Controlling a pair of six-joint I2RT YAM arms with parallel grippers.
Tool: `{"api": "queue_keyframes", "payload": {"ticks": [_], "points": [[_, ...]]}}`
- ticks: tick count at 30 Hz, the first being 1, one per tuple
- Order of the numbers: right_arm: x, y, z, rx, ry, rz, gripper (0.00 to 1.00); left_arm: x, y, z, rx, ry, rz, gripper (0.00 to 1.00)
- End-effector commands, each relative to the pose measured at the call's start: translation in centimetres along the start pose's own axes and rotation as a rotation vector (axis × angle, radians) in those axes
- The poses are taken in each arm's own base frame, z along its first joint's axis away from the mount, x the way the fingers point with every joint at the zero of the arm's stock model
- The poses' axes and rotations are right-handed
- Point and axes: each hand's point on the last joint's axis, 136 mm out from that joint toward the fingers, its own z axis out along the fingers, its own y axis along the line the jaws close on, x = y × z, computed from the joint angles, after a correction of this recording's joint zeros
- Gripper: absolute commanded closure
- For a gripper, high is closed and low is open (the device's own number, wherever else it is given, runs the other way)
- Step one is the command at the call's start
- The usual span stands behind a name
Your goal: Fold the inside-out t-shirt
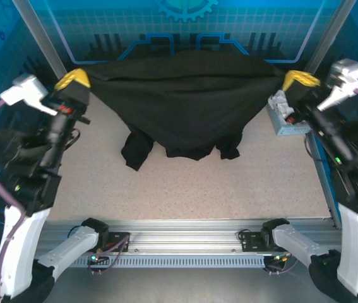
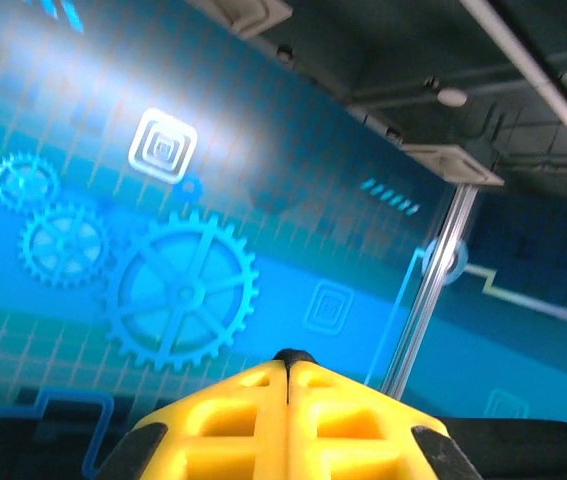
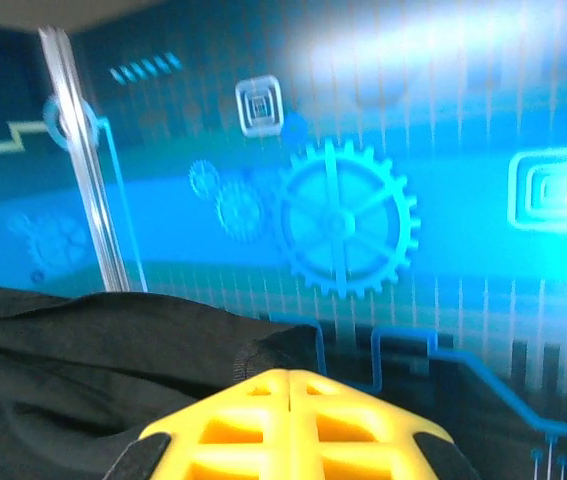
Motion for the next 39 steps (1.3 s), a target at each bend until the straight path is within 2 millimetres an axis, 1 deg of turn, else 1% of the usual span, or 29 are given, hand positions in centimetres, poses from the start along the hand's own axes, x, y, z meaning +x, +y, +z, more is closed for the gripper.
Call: {"api": "queue_keyframes", "payload": {"ticks": [1, 2, 4, 5, 7, 8, 9, 10, 12, 13, 14, 15, 16, 17, 19, 20, 21, 22, 23, 26, 27, 28, 30, 32, 34, 35, 37, 38, 39], "points": [[1.2, -0.3, -0.9, 0.026, 0.050, -0.014, 1.00, 2.5, 2.5, -0.2, -0.110, 0.086, 0.047, 1.00], [1.7, -0.5, -0.6, 0.029, 0.063, -0.012, 1.00, 3.6, 3.2, 0.1, -0.134, 0.107, 0.047, 1.00], [3.8, -1.3, 0.7, 0.048, 0.113, -0.009, 1.00, 6.5, 5.3, 0.8, -0.195, 0.157, 0.052, 1.00], [5.0, -1.8, 1.6, 0.057, 0.135, -0.007, 1.00, 7.8, 6.3, 1.3, -0.226, 0.178, 0.060, 1.00], [7.9, -3.2, 4.1, 0.091, 0.187, -0.009, 1.00, 11.2, 8.8, 2.8, -0.293, 0.226, 0.099, 1.00], [9.2, -3.9, 5.3, 0.109, 0.208, -0.012, 1.00, 12.6, 9.9, 3.7, -0.319, 0.251, 0.115, 1.00], [10.5, -4.7, 7.0, 0.121, 0.228, -0.015, 1.00, 14.1, 11.2, 5.0, -0.345, 0.277, 0.132, 1.00], [11.3, -5.6, 8.6, 0.136, 0.232, -0.017, 1.00, 15.3, 12.3, 6.3, -0.362, 0.294, 0.143, 1.00], [11.6, -7.4, 11.8, 0.165, 0.213, -0.018, 1.00, 16.6, 14.6, 9.6, -0.385, 0.306, 0.148, 1.00], [11.2, -8.5, 13.4, 0.180, 0.193, -0.010, 1.00, 16.3, 15.4, 11.4, -0.390, 0.299, 0.145, 1.00], [10.2, -9.2, 14.6, 0.185, 0.164, -0.001, 1.00, 15.9, 16.0, 13.0, -0.392, 0.287, 0.142, 1.00], [8.9, -9.8, 15.8, 0.183, 0.128, 0.008, 1.00, 14.5, 16.1, 14.7, -0.381, 0.261, 0.141, 1.00], [7.3, -10.1, 16.8, 0.177, 0.092, 0.011, 1.00, 12.8, 15.7, 16.2, -0.362, 0.229, 0.136, 1.00], [5.6, -10.0, 17.2, 0.171, 0.056, 0.007, 1.00, 11.2, 15.1, 17.2, -0.342, 0.202, 0.137, 1.00], [2.2, -9.2, 17.7, 0.142, -0.002, -0.009, 1.00, 6.9, 12.3, 18.6, -0.272, 0.131, 0.135, 1.00], [1.2, -8.8, 17.6, 0.130, -0.014, -0.012, 1.00, 5.8, 11.3, 18.9, -0.245, 0.118, 0.125, 1.00], [0.6, -8.4, 17.6, 0.116, -0.017, -0.010, 1.00, 4.9, 10.2, 19.0, -0.209, 0.114, 0.116, 1.00], [0.9, -8.0, 17.6, 0.098, 0.003, -0.001, 1.00, 4.6, 9.3, 18.9, -0.180, 0.124, 0.098, 1.00], [2.0, -7.5, 17.7, 0.080, 0.036, 0.013, 1.00, 4.6, 8.8, 18.7, -0.161, 0.130, 0.078, 1.00], [8.4, -5.6, 18.0, -0.002, 0.155, 0.050, 1.00, 6.5, 7.8, 17.1, -0.101, 0.174, 0.021, 1.00], [11.4, -4.8, 18.0, -0.032, 0.217, 0.062, 0.96, 7.2, 7.6, 16.5, -0.083, 0.184, 0.004, 1.00], [14.2, -4.2, 18.0, -0.048, 0.274, 0.074, 0.89, 8.0, 7.3, 15.8, -0.069, 0.198, -0.014, 1.00], [19.3, -3.3, 18.0, -0.080, 0.386, 0.110, 0.78, 9.1, 6.7, 14.8, -0.040, 0.233, -0.050, 1.00], [23.8, -2.2, 18.0, -0.121, 0.485, 0.172, 0.69, 10.2, 5.7, 13.9, 0.000, 0.276, -0.100, 1.00], [28.3, -0.7, 17.7, -0.152, 0.575, 0.205, 0.60, 11.4, 4.1, 12.7, 0.063, 0.331, -0.148, 1.00], [30.3, -0.2, 17.6, -0.157, 0.618, 0.212, 0.57, 12.0, 3.5, 12.0, 0.082, 0.358, -0.165, 1.00], [35.4, 1.3, 17.3, -0.163, 0.734, 0.234, 0.52, 13.5, 2.4, 10.1, 0.109, 0.407, -0.205, 1.00], [37.6, 1.9, 17.2, -0.166, 0.782, 0.248, 0.50, 14.1, 2.4, 9.2, 0.108, 0.421, -0.220, 1.00], [40.2, 3.0, 17.1, -0.181, 0.843, 0.263, 0.48, 14.8, 2.6, 8.2, 0.100, 0.429, -0.241, 1.00]]}}
